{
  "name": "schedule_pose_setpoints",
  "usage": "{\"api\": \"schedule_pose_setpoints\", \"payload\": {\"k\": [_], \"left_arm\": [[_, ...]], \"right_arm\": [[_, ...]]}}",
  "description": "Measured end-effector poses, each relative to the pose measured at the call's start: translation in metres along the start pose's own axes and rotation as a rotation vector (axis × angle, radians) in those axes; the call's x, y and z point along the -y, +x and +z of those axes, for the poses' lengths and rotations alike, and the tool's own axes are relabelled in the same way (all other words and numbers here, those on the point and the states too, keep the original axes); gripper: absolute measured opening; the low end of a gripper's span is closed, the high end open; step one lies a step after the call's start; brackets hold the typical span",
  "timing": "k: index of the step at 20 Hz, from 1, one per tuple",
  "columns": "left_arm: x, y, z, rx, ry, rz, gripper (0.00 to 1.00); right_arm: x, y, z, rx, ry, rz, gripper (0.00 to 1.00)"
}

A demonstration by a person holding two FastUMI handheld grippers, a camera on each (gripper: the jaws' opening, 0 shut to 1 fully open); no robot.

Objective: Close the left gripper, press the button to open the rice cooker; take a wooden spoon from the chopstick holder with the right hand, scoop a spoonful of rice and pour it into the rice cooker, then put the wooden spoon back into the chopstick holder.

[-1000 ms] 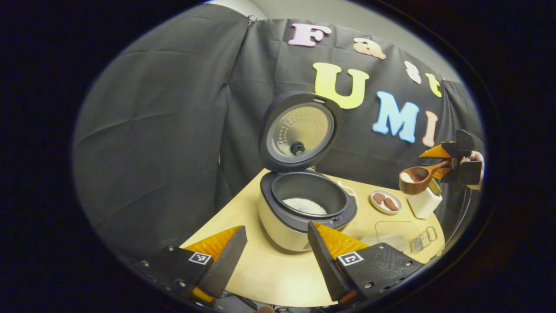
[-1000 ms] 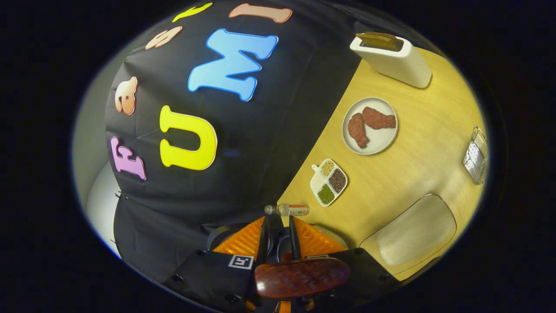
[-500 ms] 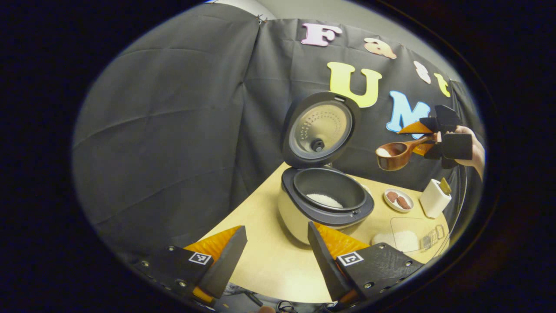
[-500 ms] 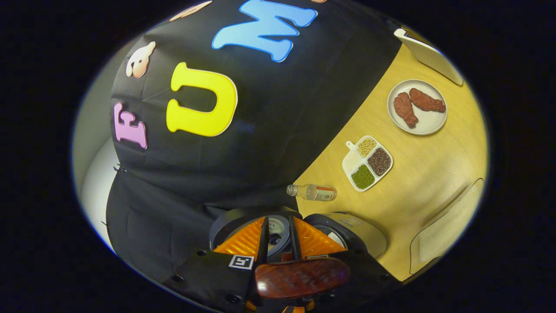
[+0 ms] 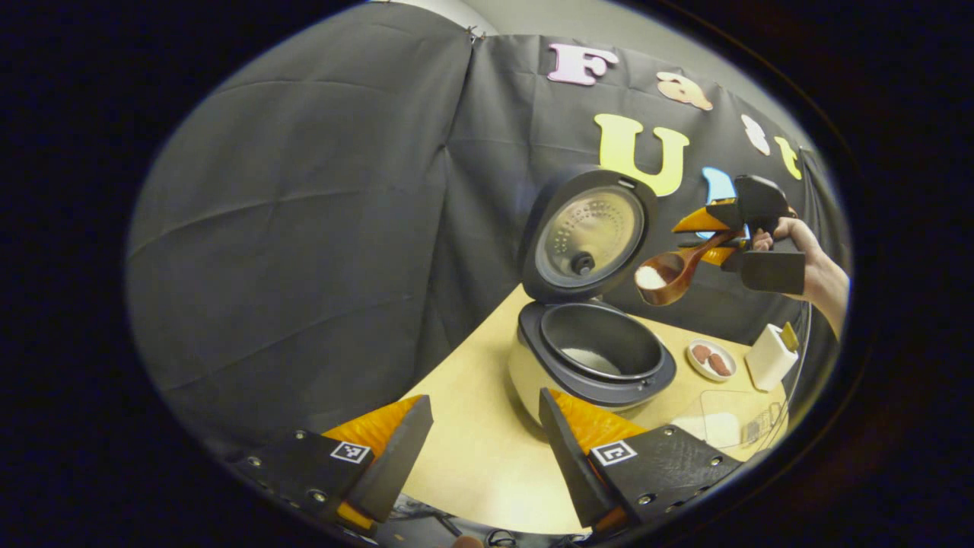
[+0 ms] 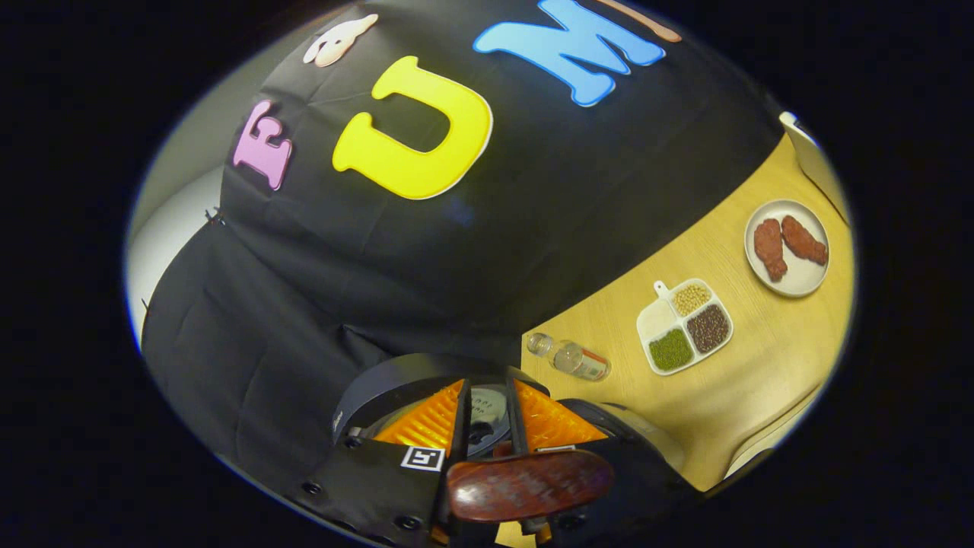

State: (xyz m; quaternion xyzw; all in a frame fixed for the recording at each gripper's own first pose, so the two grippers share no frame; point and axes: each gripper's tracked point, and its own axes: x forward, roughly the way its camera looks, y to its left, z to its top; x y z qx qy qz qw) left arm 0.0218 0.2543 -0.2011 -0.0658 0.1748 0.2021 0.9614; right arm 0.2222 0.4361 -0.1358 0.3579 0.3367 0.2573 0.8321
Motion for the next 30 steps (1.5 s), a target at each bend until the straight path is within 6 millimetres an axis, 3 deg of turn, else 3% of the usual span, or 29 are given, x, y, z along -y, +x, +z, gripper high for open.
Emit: {"api": "schedule_pose_setpoints", "payload": {"k": [3,4,5,7,10,18,19,23,30], "left_arm": [[-0.012,0.003,0.004,0.013,0.016,0.030,0.89],[-0.015,0.005,0.005,0.013,0.014,0.037,0.84],[-0.018,0.006,0.006,0.013,0.009,0.042,0.89],[-0.023,0.007,0.006,0.010,-0.002,0.047,0.89],[-0.027,0.007,0.004,0.005,0.000,0.057,0.84],[-0.036,0.006,-0.006,-0.018,-0.040,0.090,0.84],[-0.037,0.007,-0.007,-0.024,-0.040,0.097,0.89],[-0.038,0.008,-0.010,-0.039,-0.094,0.117,0.89],[-0.034,0.003,-0.024,-0.057,-0.063,0.130,0.89]], "right_arm": [[-0.006,0.007,-0.009,-0.011,-0.138,-0.003,0.27],[-0.010,0.009,-0.012,-0.009,-0.189,0.003,0.26],[-0.014,0.011,-0.012,0.002,-0.238,0.016,0.26],[-0.021,0.014,-0.020,0.003,-0.321,0.037,0.27],[-0.017,0.020,-0.029,0.002,-0.433,0.031,0.26],[-0.016,0.033,-0.051,0.008,-0.603,0.022,0.27],[-0.017,0.034,-0.052,0.011,-0.610,0.024,0.27],[-0.020,0.039,-0.062,0.007,-0.685,0.050,0.27],[-0.022,0.042,-0.120,-0.085,-0.945,0.118,0.27]]}}
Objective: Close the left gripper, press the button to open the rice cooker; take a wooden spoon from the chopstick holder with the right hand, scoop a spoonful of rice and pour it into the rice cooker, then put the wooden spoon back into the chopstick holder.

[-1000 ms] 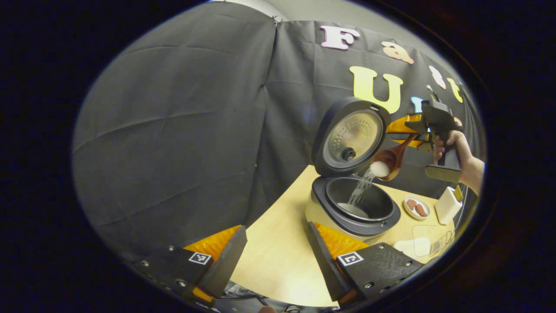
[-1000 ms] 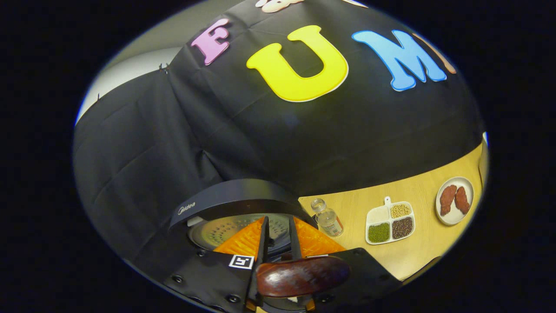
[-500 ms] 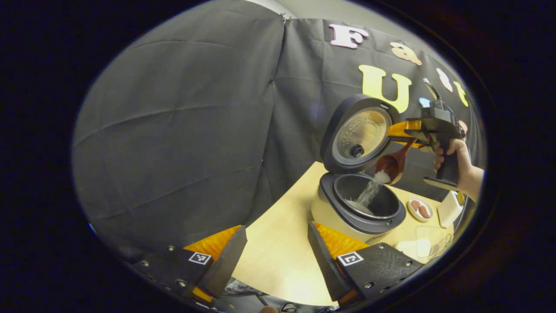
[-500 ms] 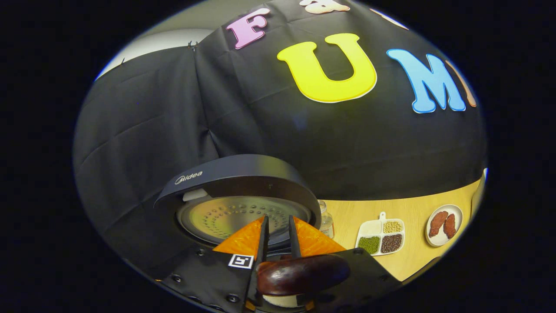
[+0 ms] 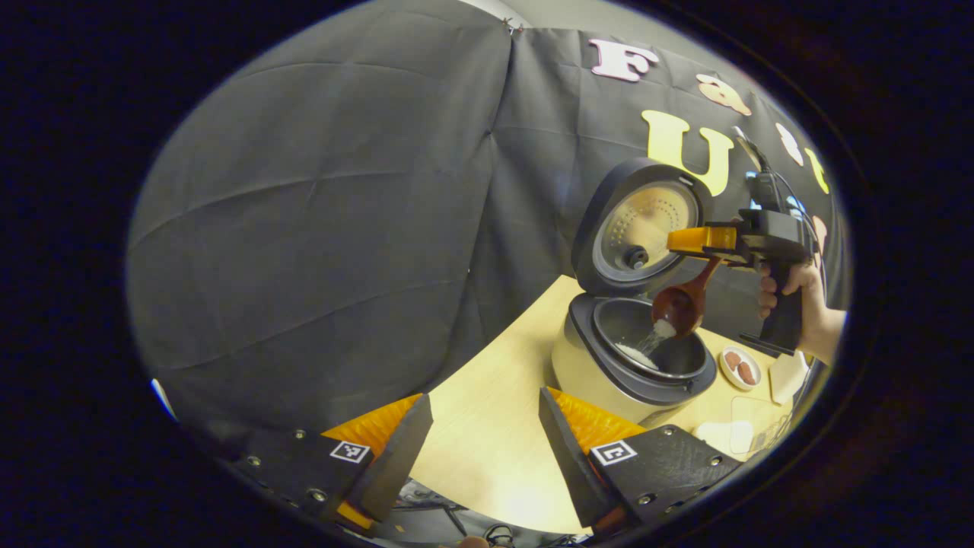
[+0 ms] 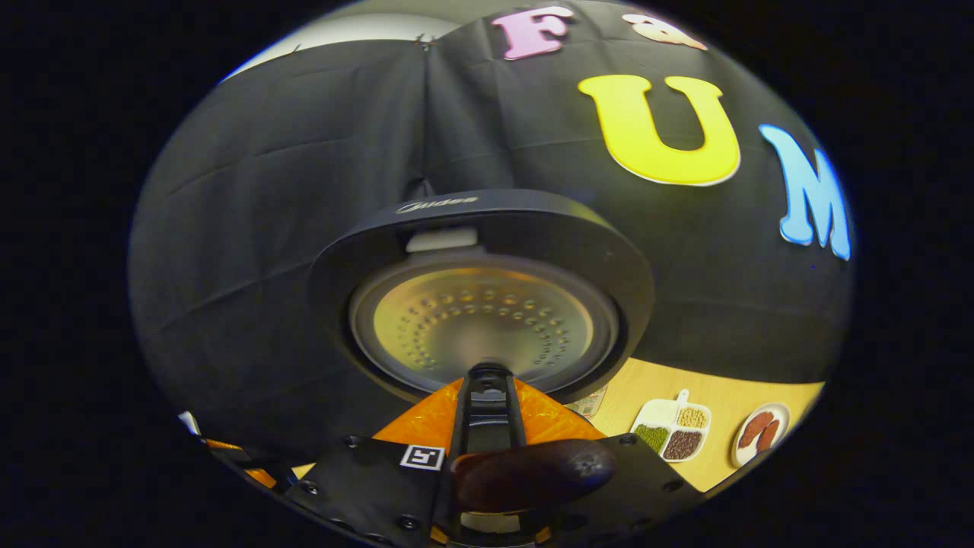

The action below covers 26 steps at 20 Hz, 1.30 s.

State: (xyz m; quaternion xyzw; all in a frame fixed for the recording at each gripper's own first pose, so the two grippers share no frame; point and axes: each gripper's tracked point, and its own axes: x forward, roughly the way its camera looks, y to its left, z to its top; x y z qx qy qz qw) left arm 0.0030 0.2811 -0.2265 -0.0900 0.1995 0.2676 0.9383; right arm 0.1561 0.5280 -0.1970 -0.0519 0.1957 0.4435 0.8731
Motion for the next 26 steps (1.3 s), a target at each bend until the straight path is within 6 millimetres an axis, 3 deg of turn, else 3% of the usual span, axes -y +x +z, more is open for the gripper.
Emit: {"api": "schedule_pose_setpoints", "payload": {"k": [5,8,12,15,17,18,20,21,22,24,26], "left_arm": [[0.015,-0.004,-0.006,-0.009,0.013,-0.008,0.90],[0.020,-0.011,-0.010,-0.010,0.032,-0.016,0.89],[0.035,-0.023,-0.009,-0.004,0.059,-0.056,0.90],[0.060,-0.028,0.001,0.009,0.065,-0.102,0.89],[0.079,-0.033,0.005,0.018,0.083,-0.133,0.84],[0.089,-0.035,0.005,0.022,0.095,-0.149,0.89],[0.108,-0.042,0.003,0.019,0.121,-0.180,0.89],[0.119,-0.045,0.002,0.016,0.135,-0.193,0.84],[0.129,-0.049,0.001,0.016,0.147,-0.206,0.89],[0.152,-0.058,0.001,0.013,0.168,-0.235,0.89],[0.173,-0.069,0.001,0.010,0.194,-0.256,0.84]], "right_arm": [[-0.022,-0.007,-0.015,0.005,-0.247,0.054,0.27],[-0.022,-0.017,-0.010,0.043,-0.283,0.043,0.27],[-0.015,-0.053,0.022,0.112,-0.232,0.020,0.27],[-0.001,-0.091,0.053,0.177,-0.126,0.002,0.27],[0.016,-0.127,0.075,0.241,-0.083,-0.023,0.27],[0.027,-0.144,0.084,0.270,-0.071,-0.042,0.27],[0.053,-0.177,0.096,0.312,-0.036,-0.090,0.27],[0.070,-0.193,0.098,0.324,-0.005,-0.116,0.27],[0.087,-0.209,0.098,0.332,0.026,-0.142,0.27],[0.122,-0.246,0.094,0.347,0.077,-0.211,0.27],[0.171,-0.284,0.084,0.357,0.118,-0.305,0.26]]}}
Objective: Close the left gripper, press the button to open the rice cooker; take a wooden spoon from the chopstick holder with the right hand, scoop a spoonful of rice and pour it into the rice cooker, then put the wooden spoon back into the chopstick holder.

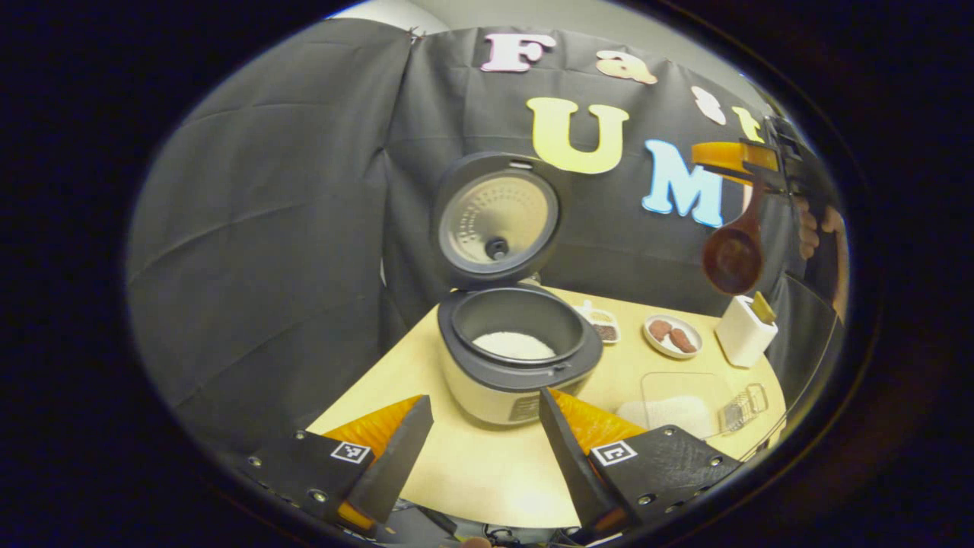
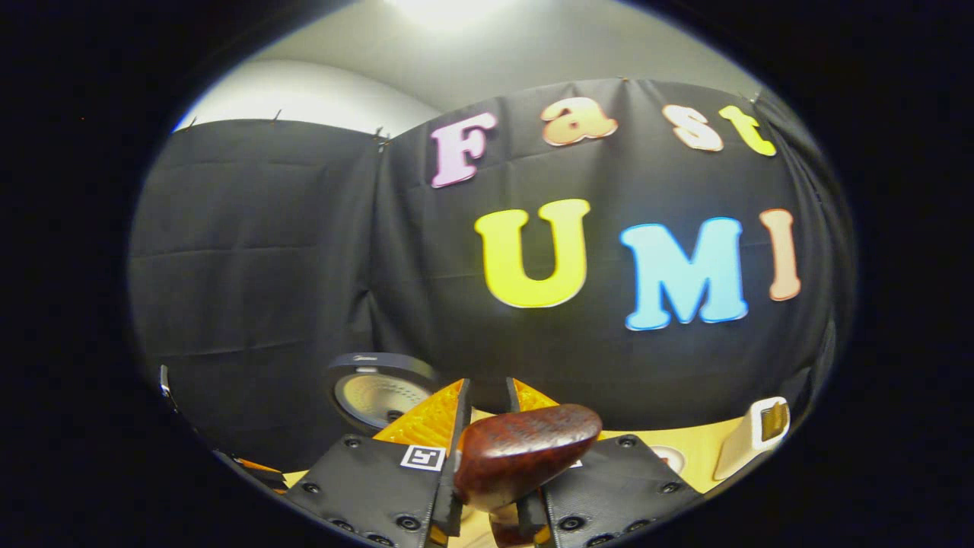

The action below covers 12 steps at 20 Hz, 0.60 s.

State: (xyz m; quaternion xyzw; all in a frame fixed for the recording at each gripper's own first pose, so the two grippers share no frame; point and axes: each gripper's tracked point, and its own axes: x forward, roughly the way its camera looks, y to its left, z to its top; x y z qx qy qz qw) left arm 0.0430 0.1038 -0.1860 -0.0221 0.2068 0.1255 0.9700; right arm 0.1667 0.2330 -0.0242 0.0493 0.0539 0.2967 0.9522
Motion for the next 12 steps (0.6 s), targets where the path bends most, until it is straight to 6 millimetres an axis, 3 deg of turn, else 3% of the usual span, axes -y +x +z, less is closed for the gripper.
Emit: {"api": "schedule_pose_setpoints", "payload": {"k": [1,3,6,7,8,9,12], "left_arm": [[0.012,-0.002,0.003,0.002,0.013,-0.009,0.84],[0.034,-0.003,0.002,-0.006,0.023,-0.031,0.89],[0.068,-0.001,0.000,-0.030,0.013,-0.078,0.89],[0.076,0.000,0.001,-0.032,0.017,-0.078,0.84],[0.083,0.000,0.004,-0.031,0.023,-0.073,0.84],[0.087,0.001,0.005,-0.037,0.026,-0.065,0.89],[0.098,0.004,0.006,-0.054,0.014,-0.030,0.89]], "right_arm": [[0.020,-0.019,0.008,-0.005,0.017,-0.056,0.26],[0.076,-0.036,-0.004,-0.014,0.075,-0.152,0.26],[0.141,-0.072,-0.019,-0.025,0.180,-0.268,0.26],[0.163,-0.082,-0.028,-0.035,0.208,-0.306,0.26],[0.173,-0.103,-0.032,-0.049,0.241,-0.343,0.27],[0.191,-0.112,-0.044,-0.068,0.277,-0.373,0.27],[0.230,-0.138,-0.081,-0.122,0.360,-0.437,0.27]]}}
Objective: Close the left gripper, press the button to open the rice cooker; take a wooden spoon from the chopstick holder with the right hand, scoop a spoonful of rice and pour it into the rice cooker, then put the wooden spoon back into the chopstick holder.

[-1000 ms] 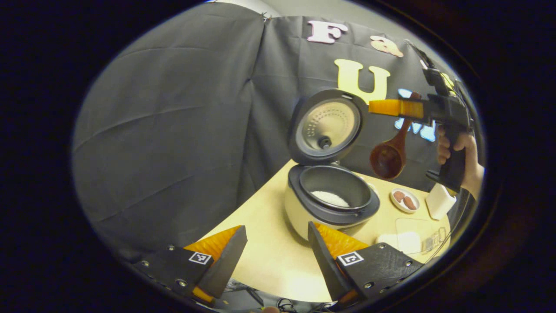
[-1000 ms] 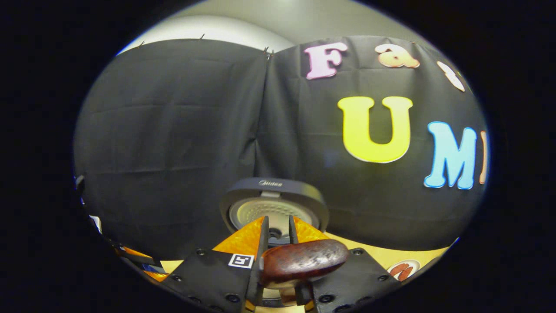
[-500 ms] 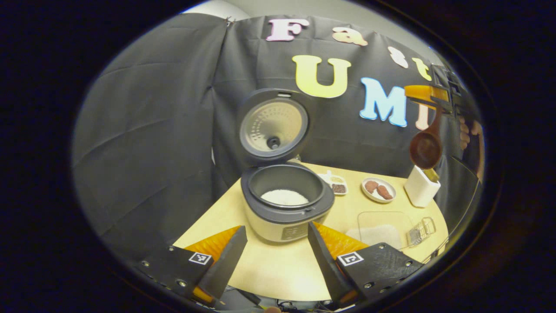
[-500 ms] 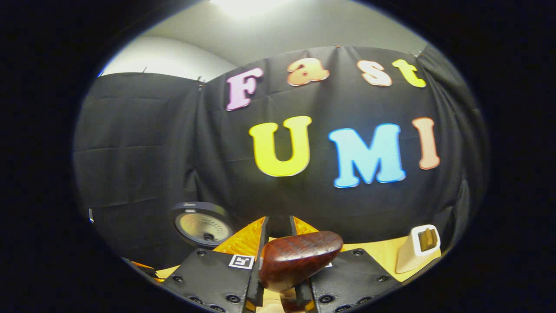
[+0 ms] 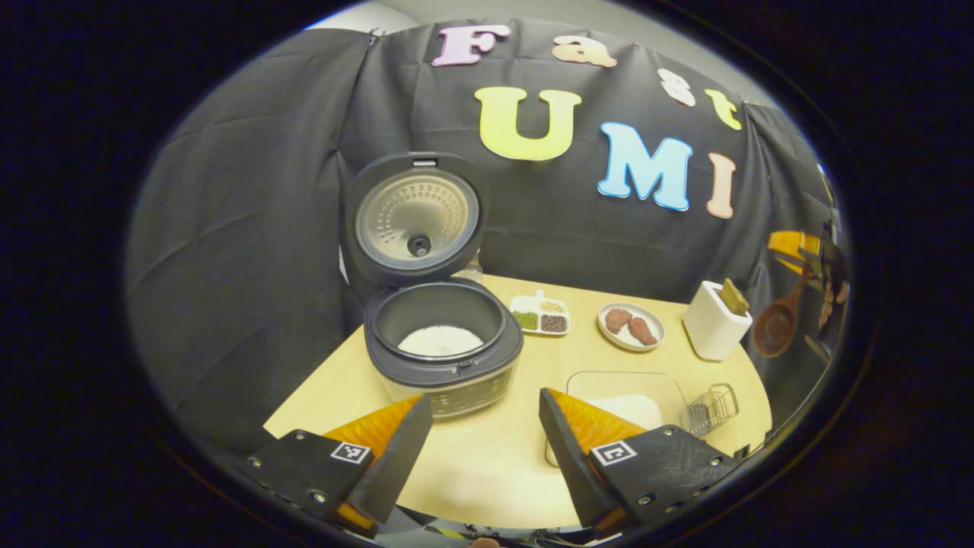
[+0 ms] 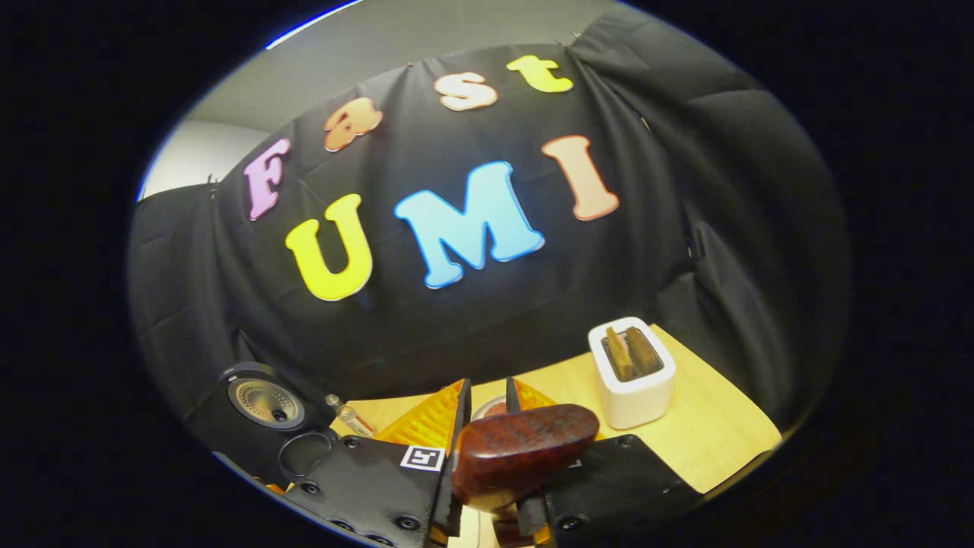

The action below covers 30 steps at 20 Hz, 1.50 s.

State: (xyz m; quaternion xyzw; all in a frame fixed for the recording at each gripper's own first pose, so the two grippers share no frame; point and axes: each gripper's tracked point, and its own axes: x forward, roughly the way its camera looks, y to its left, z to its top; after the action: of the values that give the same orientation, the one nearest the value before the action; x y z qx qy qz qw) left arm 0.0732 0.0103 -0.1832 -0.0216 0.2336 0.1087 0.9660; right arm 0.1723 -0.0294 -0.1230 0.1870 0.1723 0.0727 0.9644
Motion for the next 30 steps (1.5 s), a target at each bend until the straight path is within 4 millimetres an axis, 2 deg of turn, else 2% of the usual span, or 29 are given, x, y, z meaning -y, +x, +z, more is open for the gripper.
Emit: {"api": "schedule_pose_setpoints", "payload": {"k": [2,5,6,7,8,9,10,11,12,13,15,16,17,18,21,22,23,24,25,26,27,29,30], "left_arm": [[0.006,-0.001,0.003,-0.001,-0.002,0.022,0.89],[0.013,-0.007,0.011,0.003,-0.002,0.059,0.89],[0.016,-0.011,0.013,0.004,-0.008,0.070,0.84],[0.018,-0.014,0.017,0.007,-0.022,0.079,0.89],[0.021,-0.019,0.022,0.008,-0.046,0.086,0.89],[0.023,-0.023,0.027,0.021,-0.057,0.092,0.89],[0.024,-0.030,0.033,0.039,-0.062,0.102,0.84],[0.025,-0.035,0.038,0.053,-0.060,0.109,0.94],[0.027,-0.041,0.040,0.062,-0.057,0.112,0.94],[0.028,-0.047,0.041,0.070,-0.053,0.116,0.84],[0.025,-0.057,0.041,0.085,-0.046,0.126,0.84],[0.022,-0.062,0.039,0.088,-0.043,0.135,0.89],[0.019,-0.064,0.036,0.088,-0.045,0.142,0.84],[0.016,-0.067,0.031,0.086,-0.051,0.146,0.89],[0.012,-0.065,0.016,0.067,-0.084,0.148,0.89],[0.011,-0.063,0.013,0.062,-0.092,0.148,0.84],[0.010,-0.060,0.012,0.058,-0.097,0.148,0.84],[0.009,-0.057,0.012,0.059,-0.098,0.149,0.84],[0.007,-0.053,0.015,0.062,-0.094,0.152,0.89],[0.006,-0.049,0.020,0.068,-0.088,0.153,0.84],[0.004,-0.046,0.028,0.081,-0.079,0.152,0.84],[-0.002,-0.040,0.050,0.110,-0.045,0.156,0.84],[-0.007,-0.036,0.062,0.126,-0.020,0.159,0.84]], "right_arm": [[0.030,0.011,-0.019,-0.036,0.058,-0.022,0.27],[0.062,0.013,-0.055,-0.104,0.135,-0.046,0.27],[0.070,0.014,-0.065,-0.119,0.159,-0.053,0.27],[0.078,0.017,-0.075,-0.133,0.180,-0.061,0.27],[0.084,0.021,-0.085,-0.147,0.198,-0.065,0.27],[0.087,0.024,-0.092,-0.153,0.210,-0.066,0.27],[0.092,0.029,-0.101,-0.159,0.212,-0.077,0.27],[0.099,0.033,-0.111,-0.168,0.203,-0.089,0.27],[0.102,0.037,-0.121,-0.178,0.192,-0.099,0.27],[0.106,0.039,-0.129,-0.187,0.185,-0.107,0.27],[0.109,0.046,-0.140,-0.202,0.202,-0.114,0.27],[0.112,0.049,-0.148,-0.211,0.212,-0.118,0.27],[0.114,0.052,-0.154,-0.222,0.214,-0.124,0.27],[0.116,0.052,-0.160,-0.229,0.210,-0.131,0.27],[0.119,0.049,-0.181,-0.277,0.184,-0.136,0.27],[0.116,0.049,-0.185,-0.284,0.179,-0.130,0.24],[0.117,0.042,-0.184,-0.292,0.175,-0.132,0.24],[0.118,0.043,-0.185,-0.299,0.174,-0.134,0.34],[0.119,0.042,-0.183,-0.300,0.179,-0.137,0.42],[0.120,0.039,-0.180,-0.294,0.185,-0.141,0.51],[0.120,0.036,-0.174,-0.284,0.194,-0.142,0.56],[0.126,0.026,-0.167,-0.272,0.193,-0.168,0.96],[0.129,0.019,-0.164,-0.273,0.183,-0.180,0.92]]}}
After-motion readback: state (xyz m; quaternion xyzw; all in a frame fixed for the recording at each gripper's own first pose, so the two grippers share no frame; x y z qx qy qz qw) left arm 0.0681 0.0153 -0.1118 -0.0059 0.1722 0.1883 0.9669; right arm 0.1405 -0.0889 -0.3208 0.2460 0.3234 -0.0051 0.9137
